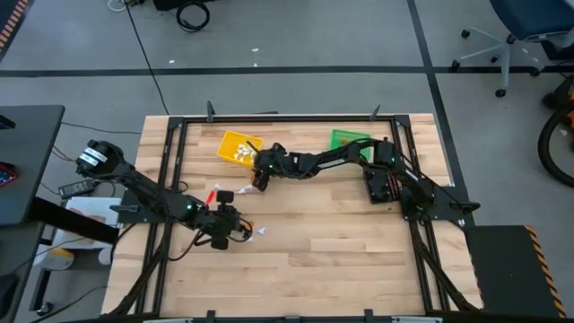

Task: Sort Halloween decoration
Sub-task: Put the orange pumpkin toy into the green bin

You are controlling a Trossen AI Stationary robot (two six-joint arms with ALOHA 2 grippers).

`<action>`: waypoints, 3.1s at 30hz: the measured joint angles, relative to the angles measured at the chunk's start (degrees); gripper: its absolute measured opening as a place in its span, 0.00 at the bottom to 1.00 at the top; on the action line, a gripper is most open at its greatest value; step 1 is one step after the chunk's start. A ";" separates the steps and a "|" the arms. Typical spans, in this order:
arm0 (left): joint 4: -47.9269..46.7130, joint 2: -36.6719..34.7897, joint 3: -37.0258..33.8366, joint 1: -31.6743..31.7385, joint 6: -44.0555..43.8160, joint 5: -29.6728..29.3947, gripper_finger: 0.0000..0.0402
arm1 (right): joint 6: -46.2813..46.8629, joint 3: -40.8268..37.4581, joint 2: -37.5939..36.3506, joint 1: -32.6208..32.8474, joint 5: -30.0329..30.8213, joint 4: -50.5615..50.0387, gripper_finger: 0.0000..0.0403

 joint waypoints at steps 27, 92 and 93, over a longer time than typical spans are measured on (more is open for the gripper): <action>0.23 0.02 0.00 0.55 -0.89 -2.38 0.32 | -8.24 0.39 3.02 0.48 -3.65 -0.15 0.40; -0.60 0.02 0.04 0.37 -2.50 -3.20 0.32 | -7.52 -27.93 -12.53 1.02 -6.78 13.16 0.27; -0.62 0.02 0.04 0.37 -2.50 -3.19 0.32 | -8.02 -27.93 -12.57 1.04 -6.75 12.98 0.25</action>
